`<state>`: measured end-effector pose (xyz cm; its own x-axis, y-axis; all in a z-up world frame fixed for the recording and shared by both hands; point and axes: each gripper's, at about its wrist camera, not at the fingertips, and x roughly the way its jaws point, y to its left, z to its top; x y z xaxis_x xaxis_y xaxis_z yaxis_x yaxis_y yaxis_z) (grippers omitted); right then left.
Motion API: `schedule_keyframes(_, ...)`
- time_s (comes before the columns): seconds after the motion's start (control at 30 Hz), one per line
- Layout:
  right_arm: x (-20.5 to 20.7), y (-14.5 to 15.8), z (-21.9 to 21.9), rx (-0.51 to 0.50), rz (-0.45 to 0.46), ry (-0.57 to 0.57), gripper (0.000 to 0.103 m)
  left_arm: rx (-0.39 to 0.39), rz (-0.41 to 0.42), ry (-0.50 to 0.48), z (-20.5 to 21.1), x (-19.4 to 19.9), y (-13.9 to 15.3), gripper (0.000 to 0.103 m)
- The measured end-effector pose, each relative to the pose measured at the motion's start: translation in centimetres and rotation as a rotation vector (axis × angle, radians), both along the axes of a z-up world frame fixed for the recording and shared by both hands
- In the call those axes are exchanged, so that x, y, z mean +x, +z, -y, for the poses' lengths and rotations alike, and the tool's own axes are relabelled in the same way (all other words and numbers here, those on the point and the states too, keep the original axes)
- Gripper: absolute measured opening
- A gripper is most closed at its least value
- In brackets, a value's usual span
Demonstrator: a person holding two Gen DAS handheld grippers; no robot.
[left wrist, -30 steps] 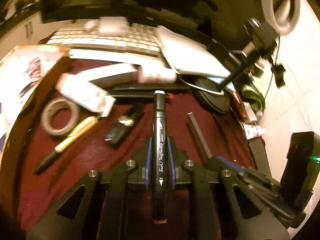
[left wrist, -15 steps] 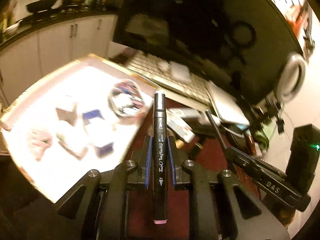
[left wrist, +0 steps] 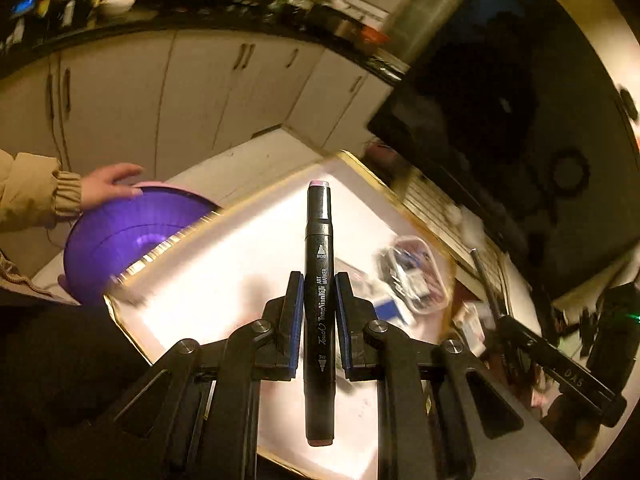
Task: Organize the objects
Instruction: 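Carry the marker and pen with both tools over the white tray, then lower the marker and pen into the tray and open both tools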
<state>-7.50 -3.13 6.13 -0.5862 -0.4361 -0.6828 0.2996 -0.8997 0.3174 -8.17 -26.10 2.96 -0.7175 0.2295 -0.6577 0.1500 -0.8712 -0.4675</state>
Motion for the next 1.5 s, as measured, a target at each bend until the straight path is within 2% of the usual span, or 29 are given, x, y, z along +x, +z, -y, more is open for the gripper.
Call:
schedule_keyframes(0.1, -2.6, -0.3, 2.3, -0.048, 0.057, 0.051, 0.007, -0.016, 0.021, 0.001, 0.9, -1.2, -0.7, 0.014)
schedule_keyframes(0.2, -4.6, -0.3, 4.4, -0.001, 0.046, 0.053, 0.007, -0.036, 0.083, -0.01, 0.9, -2.8, -2.0, 0.015)
schedule_keyframes(0.33, -7.4, -1.2, 6.1, 0.033, 0.052, 0.056, 0.007, -0.017, 0.13, -0.017, 1.5, -4.3, -3.2, 0.014)
schedule_keyframes(0.37, -8.0, -1.6, 6.2, 0.033, 0.07, 0.054, 0.007, -0.016, 0.144, -0.028, 1.5, -4.7, -3.2, 0.014)
schedule_keyframes(0.43, -9.3, -2.5, 6.5, 0.013, 0.125, 0.059, 0.007, -0.048, 0.12, -0.041, 1.2, -5.3, -2.6, 0.014)
schedule_keyframes(0.47, -9.8, -2.7, 6.8, 0.02, 0.113, 0.07, 0.007, -0.062, 0.12, -0.041, 1.2, -5.4, -2.5, 0.014)
schedule_keyframes(0.53, -10.6, -3.2, 7.2, 0.06, 0.1, 0.065, 0.007, -0.073, 0.152, -0.053, 1.1, -6.5, -2.6, 0.014)
schedule_keyframes(0.6, -11.6, -4.2, 7.5, 0.042, 0.152, 0.071, 0.007, -0.082, 0.203, -0.057, 0.9, -7.5, -3.3, 0.014)
schedule_keyframes(0.63, -12.1, -4.6, 7.6, 0.032, 0.177, 0.078, 0.007, -0.096, 0.21, -0.056, 0.7, -7.7, -3.6, 0.014)
schedule_keyframes(0.77, -12.0, -4.6, 8.3, 0.058, 0.145, 0.102, 0.007, -0.102, 0.238, -0.039, 0.3, -7.9, -4.3, 0.014)
schedule_keyframes(0.93, -12.1, -5.9, 8.1, 0.003, 0.185, 0.125, 0.007, -0.122, 0.23, 0.028, -0.3, -7.5, -3.9, 0.015)
schedule_keyframes(1.0, -12.1, -6.1, 7.7, -0.033, 0.195, 0.113, 0.008, -0.14, 0.212, 0.05, -0.5, -6.9, -3.5, 0.015)
schedule_keyframes(1.07, -11.9, -6.2, 7.5, -0.065, 0.203, 0.128, 0.008, -0.126, 0.157, 0.076, -0.8, -5.8, -3.1, 0.025)
schedule_keyframes(1.1, -11.8, -6.1, 7.5, -0.069, 0.218, 0.139, 0.008, -0.107, 0.14, 0.088, -0.9, -5.3, -3.0, 0.036)
schedule_keyframes(1.13, -11.4, -5.9, 7.3, -0.076, 0.226, 0.15, 0.008, -0.079, 0.121, 0.101, -1.0, -4.8, -2.8, 0.04)
schedule_keyframes(1.2, -9.8, -4.7, 6.1, -0.086, 0.19, 0.157, 0.008, -0.034, 0.077, 0.111, -1.7, -3.3, -2.1, 0.041)
schedule_keyframes(1.3, -6.1, -3.1, 3.3, -0.072, 0.115, 0.142, 0.008, -0.058, -0.036, 0.074, -3.8, -0.6, -0.5, 0.051)
schedule_keyframes(1.37, -3.6, -3.0, 1.7, -0.058, 0.1, 0.141, 0.011, -0.071, -0.094, 0.049, -5.3, 0.8, 0.2, 0.051)
schedule_keyframes(1.4, -2.2, -3.3, 0.7, -0.059, 0.115, 0.138, 0.021, -0.063, -0.106, 0.022, -6.1, 1.2, 0.6, 0.051)
schedule_keyframes(1.43, -1.2, -3.7, -0.3, -0.068, 0.138, 0.132, 0.037, -0.046, -0.11, -0.022, -7.1, 1.3, 0.8, 0.051)
schedule_keyframes(1.5, 0.6, -4.3, -2.2, -0.091, 0.152, 0.121, 0.05, -0.036, -0.109, -0.079, -8.7, 1.1, 1.0, 0.051)
